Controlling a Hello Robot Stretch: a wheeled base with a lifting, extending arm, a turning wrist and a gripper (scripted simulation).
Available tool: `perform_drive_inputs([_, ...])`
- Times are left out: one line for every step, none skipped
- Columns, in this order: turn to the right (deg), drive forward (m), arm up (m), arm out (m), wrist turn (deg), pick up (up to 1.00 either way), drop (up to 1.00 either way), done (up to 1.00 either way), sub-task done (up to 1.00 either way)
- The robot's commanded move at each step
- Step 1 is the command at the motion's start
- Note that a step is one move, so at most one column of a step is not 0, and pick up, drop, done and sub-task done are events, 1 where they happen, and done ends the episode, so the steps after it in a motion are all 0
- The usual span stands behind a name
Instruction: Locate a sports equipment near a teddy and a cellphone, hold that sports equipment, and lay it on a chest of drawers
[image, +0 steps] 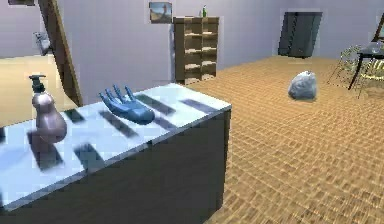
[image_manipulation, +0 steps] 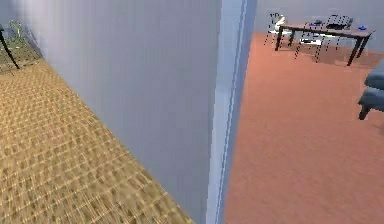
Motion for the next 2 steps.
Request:
perform_drive_inputs([36.0, 0.00, 0.00, 0.00, 0.0, 0.00, 0.00, 0.00, 0.00])
perform_drive_inputs([0.0, 1.00, 0.00, 0.00, 0.0, 0.00, 0.00, 0.00, 0.00])
